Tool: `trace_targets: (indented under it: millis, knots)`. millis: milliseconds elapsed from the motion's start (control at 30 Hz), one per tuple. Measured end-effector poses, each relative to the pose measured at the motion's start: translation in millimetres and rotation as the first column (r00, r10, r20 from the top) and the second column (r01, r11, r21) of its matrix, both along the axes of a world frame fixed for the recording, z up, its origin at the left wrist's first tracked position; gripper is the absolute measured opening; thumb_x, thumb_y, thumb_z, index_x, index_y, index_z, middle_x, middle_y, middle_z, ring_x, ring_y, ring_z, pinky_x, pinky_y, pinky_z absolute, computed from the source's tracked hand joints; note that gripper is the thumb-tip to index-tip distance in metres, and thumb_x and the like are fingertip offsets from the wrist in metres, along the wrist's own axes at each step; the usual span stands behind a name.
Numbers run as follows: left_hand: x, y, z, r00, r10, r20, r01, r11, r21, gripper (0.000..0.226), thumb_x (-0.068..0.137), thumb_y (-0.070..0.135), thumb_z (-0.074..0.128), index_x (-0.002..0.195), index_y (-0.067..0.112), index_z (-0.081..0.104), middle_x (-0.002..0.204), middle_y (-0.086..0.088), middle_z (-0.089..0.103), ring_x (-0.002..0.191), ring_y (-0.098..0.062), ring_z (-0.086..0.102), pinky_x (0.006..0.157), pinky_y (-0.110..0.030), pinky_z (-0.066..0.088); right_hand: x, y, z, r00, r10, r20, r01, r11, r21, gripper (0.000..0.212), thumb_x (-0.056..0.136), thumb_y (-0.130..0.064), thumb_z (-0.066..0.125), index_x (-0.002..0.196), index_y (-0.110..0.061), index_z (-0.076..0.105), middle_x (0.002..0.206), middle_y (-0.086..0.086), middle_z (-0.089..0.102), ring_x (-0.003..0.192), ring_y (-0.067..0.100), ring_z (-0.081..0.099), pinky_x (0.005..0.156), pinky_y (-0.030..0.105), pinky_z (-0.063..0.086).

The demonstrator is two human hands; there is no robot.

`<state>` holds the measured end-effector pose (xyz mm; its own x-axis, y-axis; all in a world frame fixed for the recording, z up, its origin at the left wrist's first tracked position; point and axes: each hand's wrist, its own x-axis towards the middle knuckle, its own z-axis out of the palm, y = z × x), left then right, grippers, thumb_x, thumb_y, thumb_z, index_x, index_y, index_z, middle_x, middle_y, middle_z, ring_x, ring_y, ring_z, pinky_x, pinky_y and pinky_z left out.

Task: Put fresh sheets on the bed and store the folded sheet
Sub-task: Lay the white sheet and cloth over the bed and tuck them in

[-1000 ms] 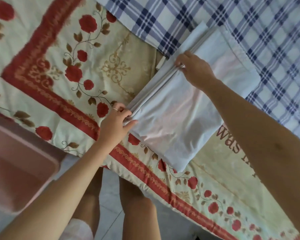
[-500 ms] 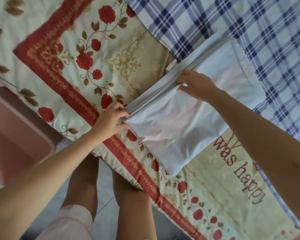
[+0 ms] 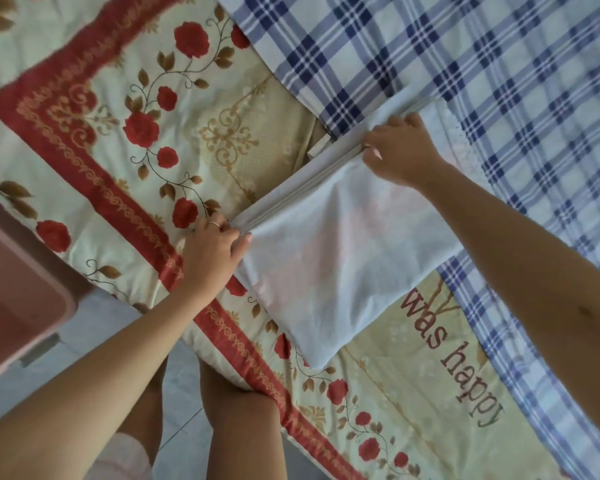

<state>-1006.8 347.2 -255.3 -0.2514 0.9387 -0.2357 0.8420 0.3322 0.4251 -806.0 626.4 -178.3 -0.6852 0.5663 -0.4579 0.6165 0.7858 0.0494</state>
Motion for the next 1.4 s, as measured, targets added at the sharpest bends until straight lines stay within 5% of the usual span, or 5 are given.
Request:
trace_targets:
  millis: [300,600,867,1200,1400]
  knots:
    - [-1.0,-0.5,-7.8,0.997,0.01,0.073,-0.017,0.996,0.088,0.051,0.097,0.032,0.034,0.071,0.001,0.065,0.078,-0.012,0.054,0.073,-0.028,0.049,0.06,-0.04,0.044,16.3,40.6,20.0,0.927,-0.019,0.375,-0.036,0.99,0.139,0.038,0.087,-0.036,0.055,0.124,-0.023,0.06,0.131,0.005,0.051,0.131,0.032,0.035,0.114,0.05,0.006]
    - [4.8,-9.5,-0.6,0.994,0.088,0.058,-0.1,0.958,0.267,0.036,0.094,0.023,0.048,0.077,-0.003,0.066,0.086,-0.014,0.059,0.072,-0.025,0.054,0.065,-0.037,0.044,40.7,49.7,0.9,0.976,-0.213,0.033,0.189,0.918,0.349,0.047,0.079,0.016,0.046,0.123,-0.002,0.046,0.111,0.023,0.054,0.115,0.038,0.046,0.111,0.06,0.013]
    - [5.2,-2.8,-1.7,0.997,0.063,0.041,-0.07,0.983,0.171,0.041,0.094,0.031,0.047,0.076,-0.002,0.064,0.086,-0.012,0.061,0.068,-0.024,0.056,0.062,-0.033,0.045,32.3,40.0,-23.2,0.997,-0.071,0.025,0.069,0.994,0.084,0.054,0.08,0.004,0.052,0.132,-0.008,0.043,0.141,0.014,0.038,0.132,0.034,0.033,0.111,0.053,0.018]
    - [8.1,4.2,6.7,0.987,-0.011,0.16,-0.024,0.975,0.22,0.034,0.091,0.029,0.049,0.07,0.005,0.061,0.069,0.003,0.053,0.062,-0.017,0.051,0.068,-0.033,0.039,28.8,50.5,-4.1,0.988,0.046,-0.15,-0.02,0.986,0.165,0.022,0.07,-0.011,0.044,0.082,-0.008,0.063,0.068,0.01,0.061,0.084,0.034,0.06,0.104,0.051,0.026]
    - [-8.1,4.5,11.1,0.979,0.057,0.197,-0.09,0.982,0.164,0.037,0.089,0.027,0.047,0.057,0.008,0.045,0.061,0.008,0.036,0.046,-0.009,0.03,0.042,-0.017,0.023,-10.7,53.8,-13.9,0.993,0.07,-0.091,-0.053,0.983,0.174,0.025,0.078,-0.002,0.053,0.1,-0.012,0.061,0.093,0.007,0.066,0.103,0.029,0.053,0.107,0.046,0.015]
